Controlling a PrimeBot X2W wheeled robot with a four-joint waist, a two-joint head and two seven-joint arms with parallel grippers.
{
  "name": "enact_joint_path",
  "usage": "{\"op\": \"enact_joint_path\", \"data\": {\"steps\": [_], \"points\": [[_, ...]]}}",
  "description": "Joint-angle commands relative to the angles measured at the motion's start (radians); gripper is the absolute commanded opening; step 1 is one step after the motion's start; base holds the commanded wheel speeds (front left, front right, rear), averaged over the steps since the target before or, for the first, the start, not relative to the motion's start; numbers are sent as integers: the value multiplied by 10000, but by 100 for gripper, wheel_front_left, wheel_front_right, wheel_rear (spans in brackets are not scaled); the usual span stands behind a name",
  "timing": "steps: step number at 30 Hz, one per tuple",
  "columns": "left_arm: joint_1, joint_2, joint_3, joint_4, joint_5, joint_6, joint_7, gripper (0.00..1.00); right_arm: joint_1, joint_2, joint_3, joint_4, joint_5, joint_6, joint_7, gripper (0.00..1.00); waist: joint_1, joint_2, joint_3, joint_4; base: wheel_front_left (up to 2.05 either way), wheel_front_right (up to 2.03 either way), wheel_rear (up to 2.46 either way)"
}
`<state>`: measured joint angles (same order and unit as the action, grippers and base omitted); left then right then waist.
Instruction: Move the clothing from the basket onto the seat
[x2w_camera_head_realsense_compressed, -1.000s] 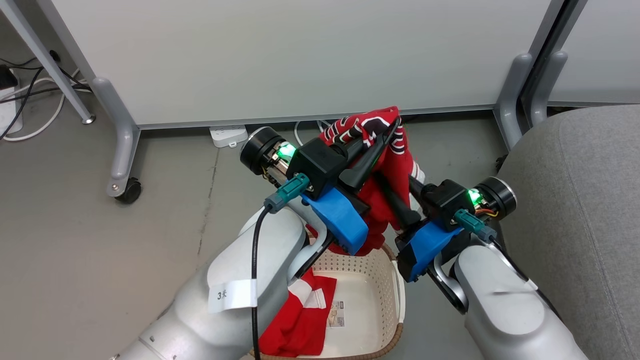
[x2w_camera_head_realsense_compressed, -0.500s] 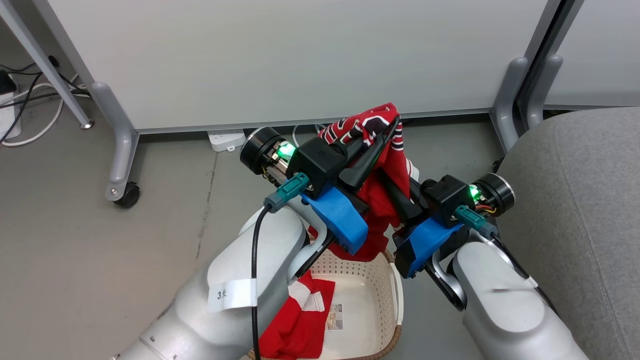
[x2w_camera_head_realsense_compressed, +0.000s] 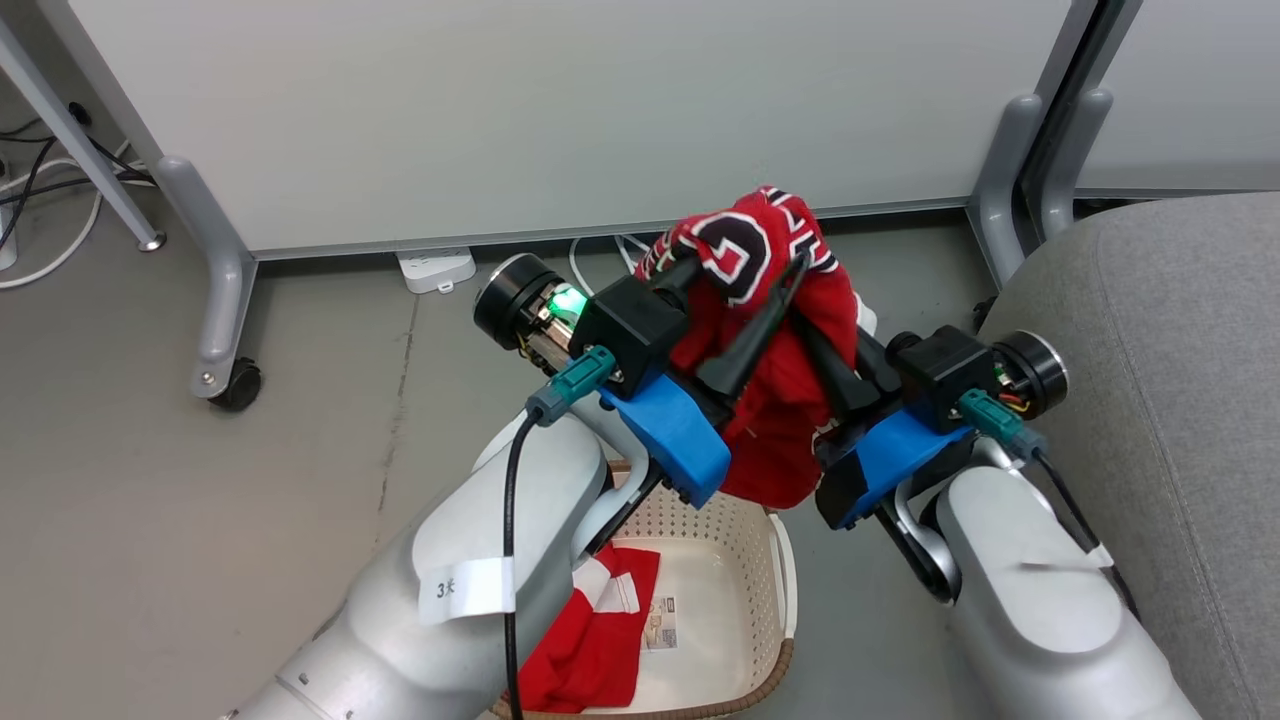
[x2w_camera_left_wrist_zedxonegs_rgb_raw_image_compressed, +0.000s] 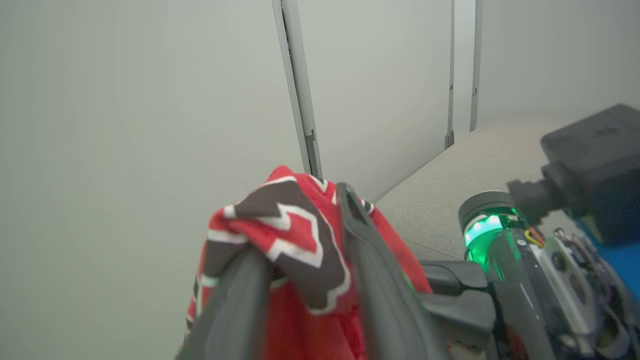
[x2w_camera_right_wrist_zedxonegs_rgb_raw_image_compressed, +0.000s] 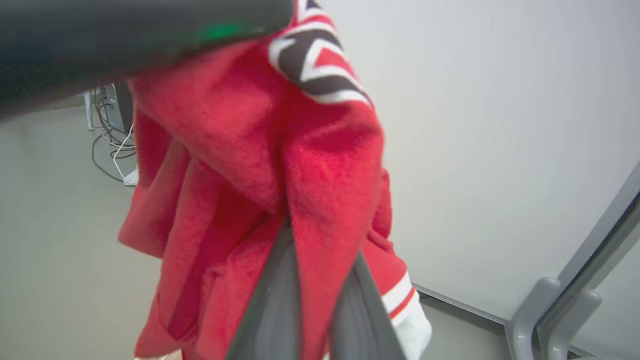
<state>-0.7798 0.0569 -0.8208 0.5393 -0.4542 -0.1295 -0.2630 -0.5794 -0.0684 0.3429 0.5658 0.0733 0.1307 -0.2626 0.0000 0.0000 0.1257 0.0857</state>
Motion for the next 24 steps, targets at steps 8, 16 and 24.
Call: {"op": "enact_joint_path", "data": {"steps": [8,16,24], "points": [[292,52,32,-21,287,2,-27,100,-51,-282,-1220,-566,36,3,-35,0,0,0,433,-496,0,0,0],[509,219,-14,-189,645,3,-27,100,115,-433,-2256,-1298,-50,3,-36,0,0,0,929,-1307,0,0,0],[620,374,-15,-696,1062,2,-26,100,459,-561,-3062,-2103,-34,1,-36,0,0,0,1320,-2436,0,0,0]]}}
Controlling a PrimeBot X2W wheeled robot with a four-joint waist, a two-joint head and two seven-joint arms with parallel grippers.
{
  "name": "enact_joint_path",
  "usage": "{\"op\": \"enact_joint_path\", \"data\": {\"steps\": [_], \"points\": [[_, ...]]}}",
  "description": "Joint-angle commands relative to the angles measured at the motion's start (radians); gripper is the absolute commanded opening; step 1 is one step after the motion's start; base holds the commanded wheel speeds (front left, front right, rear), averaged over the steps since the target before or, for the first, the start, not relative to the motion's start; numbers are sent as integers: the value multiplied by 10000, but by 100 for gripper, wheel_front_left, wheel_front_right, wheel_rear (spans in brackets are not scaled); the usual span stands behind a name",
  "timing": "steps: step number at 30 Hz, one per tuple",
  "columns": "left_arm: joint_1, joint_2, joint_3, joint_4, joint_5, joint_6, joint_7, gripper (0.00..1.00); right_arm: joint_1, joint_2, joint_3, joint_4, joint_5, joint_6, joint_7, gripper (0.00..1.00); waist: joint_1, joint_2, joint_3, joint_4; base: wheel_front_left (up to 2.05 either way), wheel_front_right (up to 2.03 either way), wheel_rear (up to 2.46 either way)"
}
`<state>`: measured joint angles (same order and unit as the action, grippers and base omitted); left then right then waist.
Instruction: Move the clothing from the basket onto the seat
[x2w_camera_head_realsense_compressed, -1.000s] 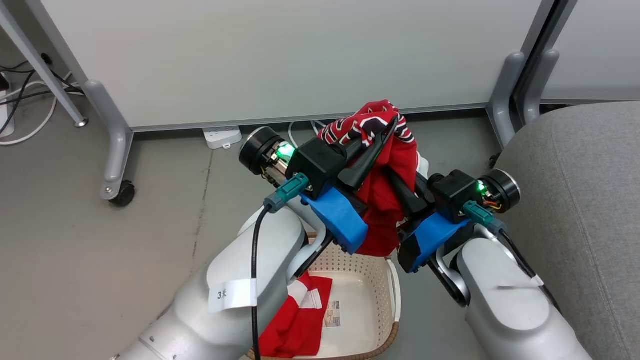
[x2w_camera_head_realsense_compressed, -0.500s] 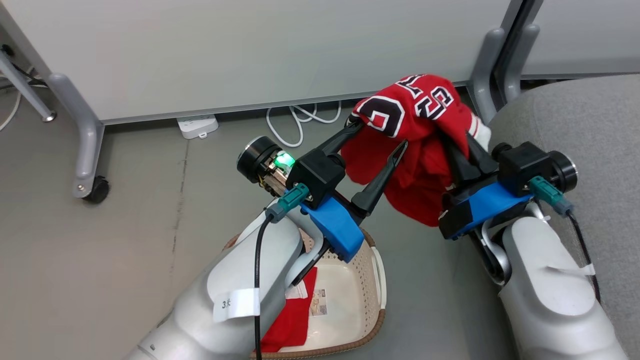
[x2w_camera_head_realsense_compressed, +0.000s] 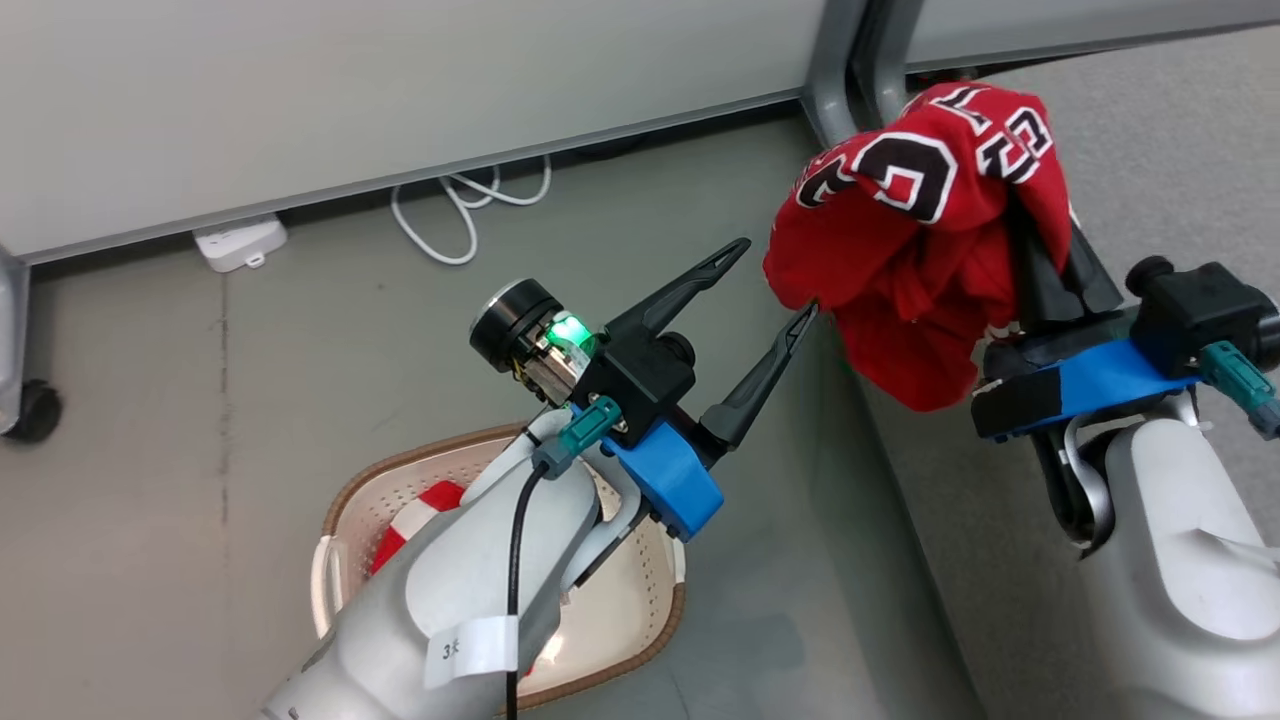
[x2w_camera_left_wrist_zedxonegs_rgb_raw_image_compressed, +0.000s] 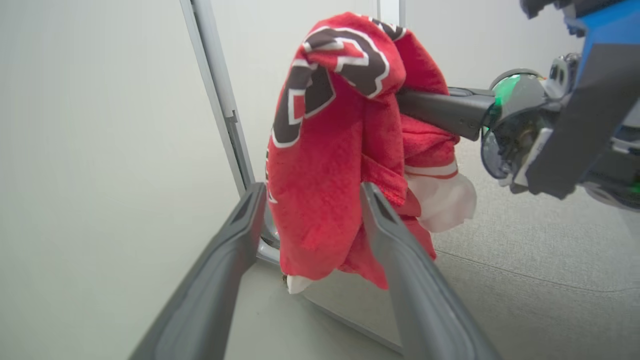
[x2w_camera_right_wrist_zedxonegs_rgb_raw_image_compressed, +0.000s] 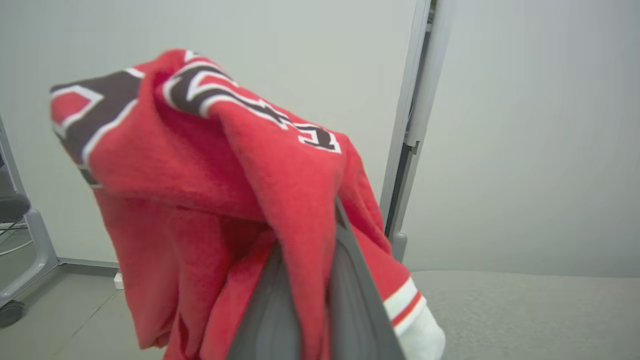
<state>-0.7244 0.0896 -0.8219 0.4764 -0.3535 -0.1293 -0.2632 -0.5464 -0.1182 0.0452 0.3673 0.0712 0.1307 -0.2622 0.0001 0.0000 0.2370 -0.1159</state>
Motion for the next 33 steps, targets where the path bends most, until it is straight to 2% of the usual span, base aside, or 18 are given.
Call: {"op": "enact_joint_path", "data": {"steps": [1,11,19,28,33], "points": [[77,68,-28,-126,124,0,-26,100,186,-68,-190,-232,-12,1,-42,0,-1,0,257,-594,0,0,0],[206,240,-205,-461,486,-6,-26,100,832,-71,-1450,-1160,-31,1,-40,0,-1,0,820,-2252,0,0,0],[70,272,-609,-398,567,-9,-26,100,1478,111,-2356,-1655,-51,1,-40,0,-1,0,1159,-3162,0,0,0],[-119,280,-841,-377,462,-10,-26,100,2009,267,-2778,-1895,-10,1,-40,0,-1,0,1344,-3393,0,0,0],[-273,253,-795,-506,561,-11,-26,100,1553,21,-2936,-2031,-14,1,-40,0,-1,0,1562,-3202,0,0,0]]}}
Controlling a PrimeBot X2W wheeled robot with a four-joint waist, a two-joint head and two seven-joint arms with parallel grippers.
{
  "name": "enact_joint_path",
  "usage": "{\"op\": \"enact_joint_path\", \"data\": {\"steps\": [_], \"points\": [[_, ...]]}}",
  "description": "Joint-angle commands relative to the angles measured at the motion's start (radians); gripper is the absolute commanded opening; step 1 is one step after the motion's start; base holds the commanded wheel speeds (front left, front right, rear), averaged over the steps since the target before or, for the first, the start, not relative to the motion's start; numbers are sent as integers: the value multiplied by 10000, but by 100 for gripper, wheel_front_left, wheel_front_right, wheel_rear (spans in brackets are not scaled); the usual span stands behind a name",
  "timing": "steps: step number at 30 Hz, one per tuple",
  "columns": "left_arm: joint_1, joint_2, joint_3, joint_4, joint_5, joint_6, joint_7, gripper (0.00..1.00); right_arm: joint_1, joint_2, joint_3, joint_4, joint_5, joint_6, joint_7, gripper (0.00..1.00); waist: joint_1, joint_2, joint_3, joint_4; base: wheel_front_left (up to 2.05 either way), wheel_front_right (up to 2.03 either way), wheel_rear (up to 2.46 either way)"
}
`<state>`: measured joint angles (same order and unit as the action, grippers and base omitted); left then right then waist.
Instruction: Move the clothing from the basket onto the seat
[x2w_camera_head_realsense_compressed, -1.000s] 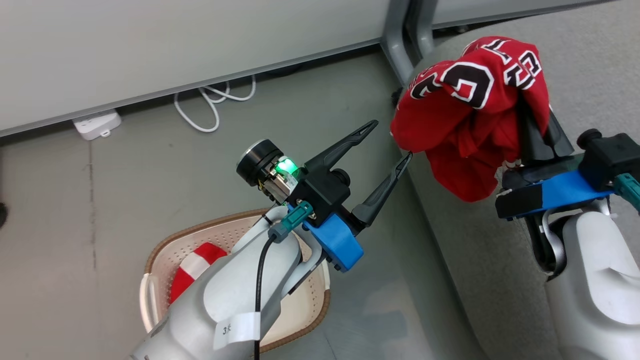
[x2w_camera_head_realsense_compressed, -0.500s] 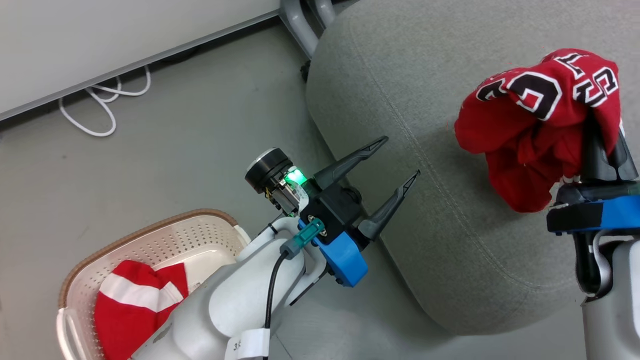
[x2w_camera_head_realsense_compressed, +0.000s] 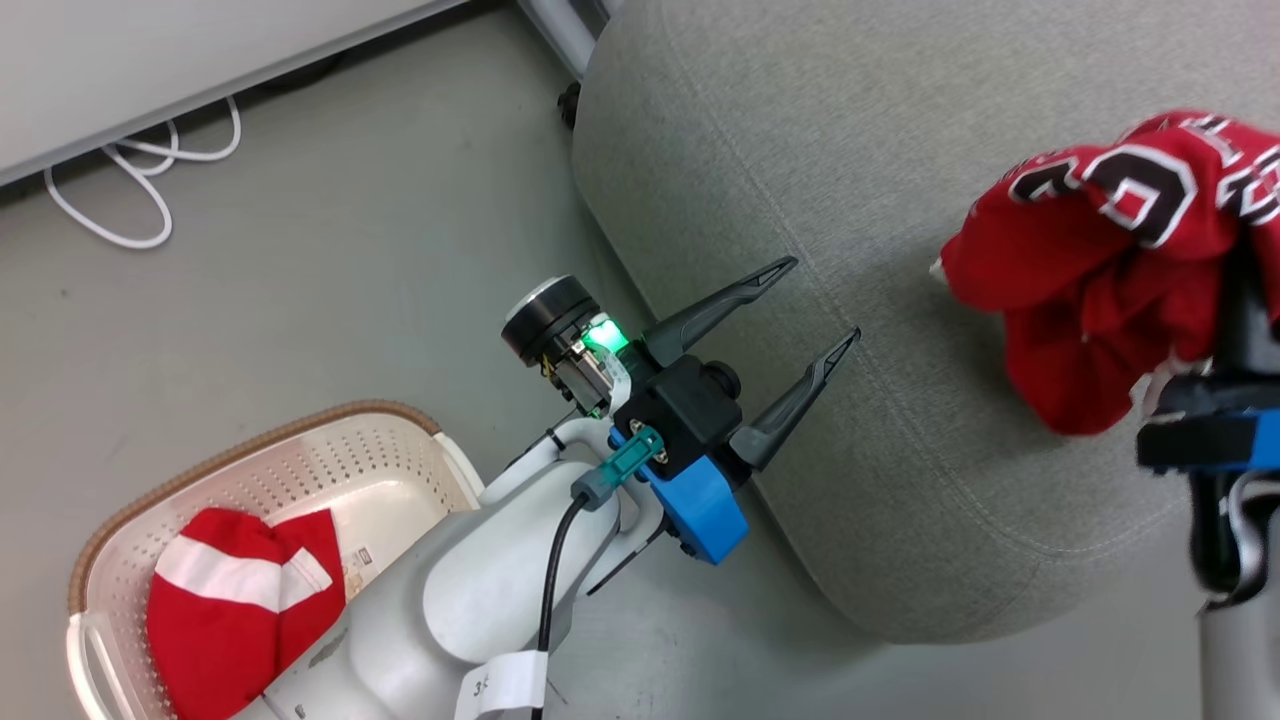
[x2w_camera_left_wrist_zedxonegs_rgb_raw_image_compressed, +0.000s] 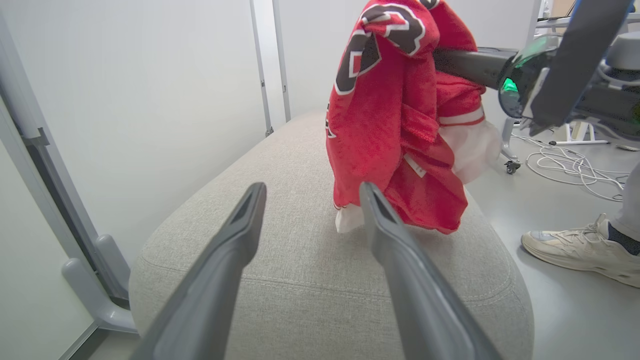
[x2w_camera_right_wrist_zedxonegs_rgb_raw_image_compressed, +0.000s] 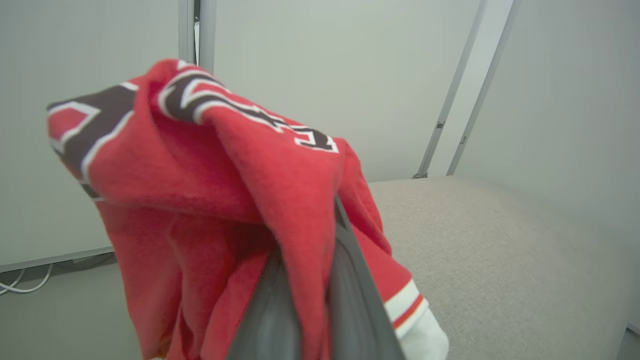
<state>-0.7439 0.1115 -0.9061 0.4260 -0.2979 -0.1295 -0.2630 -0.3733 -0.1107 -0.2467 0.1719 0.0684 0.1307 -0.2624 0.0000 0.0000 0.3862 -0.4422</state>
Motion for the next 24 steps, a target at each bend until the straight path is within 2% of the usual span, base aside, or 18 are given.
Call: {"op": "enact_joint_path", "data": {"steps": [1,5,13,18,24], "points": [[-150,30,58,-29,49,-9,-27,100,-345,-141,-56,-129,34,1,-38,0,0,0,174,110,0,0,0],[-496,46,79,-120,197,-9,-27,100,-1207,-570,-239,-266,101,1,-38,0,0,0,784,340,0,0,0],[-1543,181,-54,-120,561,-10,17,100,-3983,-1939,-1169,9,403,1,-38,0,0,0,2509,1022,0,0,0],[-2198,163,-92,-219,723,-10,27,100,-5419,-2797,-1856,835,643,1,-37,0,0,0,3546,1476,0,0,0],[-2865,88,-202,-316,933,-8,57,100,-6207,-3500,-2271,2266,506,1,-37,0,0,0,4534,1907,0,0,0]]}}
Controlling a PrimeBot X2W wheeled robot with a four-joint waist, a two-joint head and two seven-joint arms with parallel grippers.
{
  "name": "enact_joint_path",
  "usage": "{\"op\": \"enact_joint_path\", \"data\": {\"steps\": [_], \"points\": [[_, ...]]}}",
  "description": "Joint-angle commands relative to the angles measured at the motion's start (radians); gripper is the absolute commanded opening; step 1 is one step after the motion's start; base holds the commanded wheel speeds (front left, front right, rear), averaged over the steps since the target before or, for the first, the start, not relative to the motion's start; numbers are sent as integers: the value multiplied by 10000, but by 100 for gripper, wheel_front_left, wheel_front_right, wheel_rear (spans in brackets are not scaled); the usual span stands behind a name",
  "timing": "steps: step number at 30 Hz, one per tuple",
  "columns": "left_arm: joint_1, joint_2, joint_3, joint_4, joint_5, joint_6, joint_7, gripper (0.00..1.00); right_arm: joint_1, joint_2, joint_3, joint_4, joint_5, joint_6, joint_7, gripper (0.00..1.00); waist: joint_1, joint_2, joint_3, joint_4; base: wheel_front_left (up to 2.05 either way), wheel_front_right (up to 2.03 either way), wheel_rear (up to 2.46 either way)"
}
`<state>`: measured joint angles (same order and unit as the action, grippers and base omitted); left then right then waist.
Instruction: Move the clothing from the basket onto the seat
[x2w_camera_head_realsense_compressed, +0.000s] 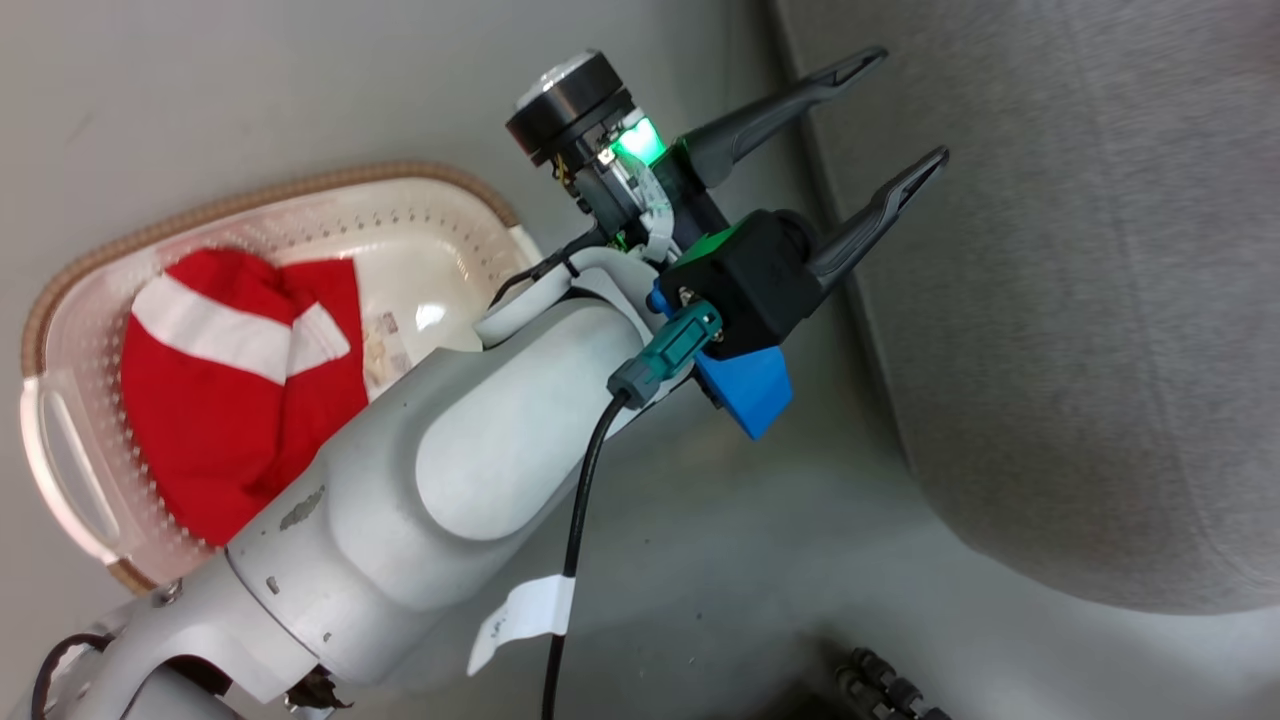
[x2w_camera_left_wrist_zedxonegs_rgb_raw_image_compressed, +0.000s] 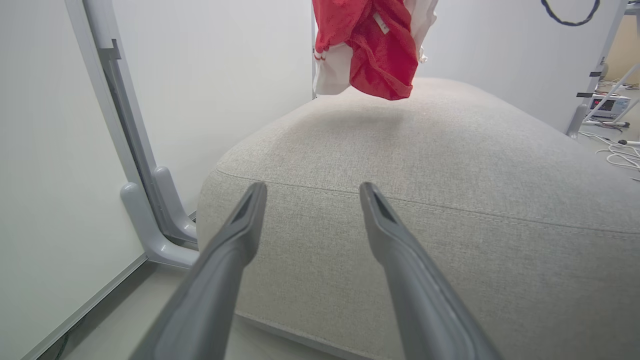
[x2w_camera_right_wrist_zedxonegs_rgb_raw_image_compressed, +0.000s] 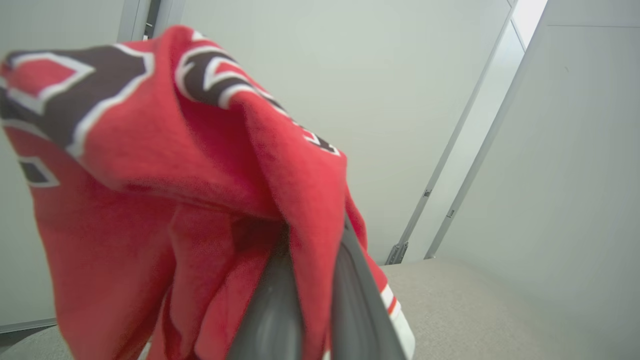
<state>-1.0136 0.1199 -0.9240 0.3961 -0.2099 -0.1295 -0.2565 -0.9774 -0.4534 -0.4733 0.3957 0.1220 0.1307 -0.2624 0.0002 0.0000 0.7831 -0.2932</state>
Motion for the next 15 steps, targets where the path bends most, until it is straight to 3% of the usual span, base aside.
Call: {"op": "enact_joint_path", "data": {"steps": [1,6,15], "points": [[-244,-14,-34,-28,75,-1,-9,100,-210,-173,2,239,-88,1,-38,0,-2,0,700,477,0,0,0],[-451,-4,-30,-33,118,77,-21,100,-138,-229,-84,1330,-244,1,-38,0,-2,0,1135,612,0,0,0],[-389,56,-57,34,29,182,-73,100,517,295,85,2747,-242,1,-33,0,-2,0,1260,703,0,0,0]]}}
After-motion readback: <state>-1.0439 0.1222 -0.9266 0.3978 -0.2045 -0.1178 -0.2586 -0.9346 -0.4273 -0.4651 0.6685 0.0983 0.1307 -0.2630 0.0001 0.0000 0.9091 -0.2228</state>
